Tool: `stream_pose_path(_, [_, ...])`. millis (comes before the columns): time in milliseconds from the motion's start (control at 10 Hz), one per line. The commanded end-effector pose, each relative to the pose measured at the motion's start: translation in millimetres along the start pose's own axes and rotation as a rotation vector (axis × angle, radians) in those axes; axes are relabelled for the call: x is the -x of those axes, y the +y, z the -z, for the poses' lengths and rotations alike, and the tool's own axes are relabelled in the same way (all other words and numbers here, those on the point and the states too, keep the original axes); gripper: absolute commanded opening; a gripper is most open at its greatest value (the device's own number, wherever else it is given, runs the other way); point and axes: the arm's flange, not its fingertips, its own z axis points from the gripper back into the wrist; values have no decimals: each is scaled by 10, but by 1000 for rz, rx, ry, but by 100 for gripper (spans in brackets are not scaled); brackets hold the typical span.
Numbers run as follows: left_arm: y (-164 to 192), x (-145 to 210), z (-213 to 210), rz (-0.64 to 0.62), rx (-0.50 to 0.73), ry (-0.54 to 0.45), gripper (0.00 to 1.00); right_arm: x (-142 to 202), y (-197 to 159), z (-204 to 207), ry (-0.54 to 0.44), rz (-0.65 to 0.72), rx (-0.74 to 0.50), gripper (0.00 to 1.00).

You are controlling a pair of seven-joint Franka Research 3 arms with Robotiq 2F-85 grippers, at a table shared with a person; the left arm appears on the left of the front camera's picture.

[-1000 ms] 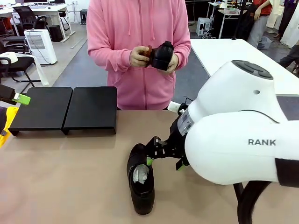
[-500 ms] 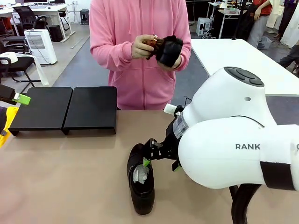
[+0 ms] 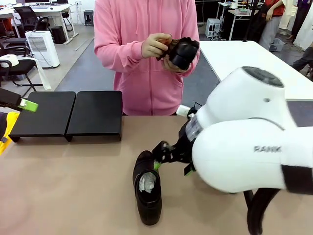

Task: Organize the shoes by placing them on the stand.
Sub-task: Place the Shoe from the middle of the table onto the Shoes Stand.

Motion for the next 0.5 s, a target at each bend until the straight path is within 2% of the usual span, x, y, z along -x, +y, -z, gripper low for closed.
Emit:
stream_pose_path(0, [-860,99,428,-62,24,47,100,-208,-445,-508,-104,113,76,100])
stream_pose_path(100, [-1215,162,623,-130,85,127,100,-333,-697,-658,-149,187,88,100])
stream_pose_path(200, [-1510,233,881,-131,33,223,100,-428,-931,-778,-178,251,91,100])
stream_pose_path(300, [-1681,226,1010,-183,-12,206,100,-430,-1069,-892,-196,297,74,100])
stream_pose_path(400, [-1793,212,1119,-182,-67,173,100,-409,-1148,-974,-221,332,77,100])
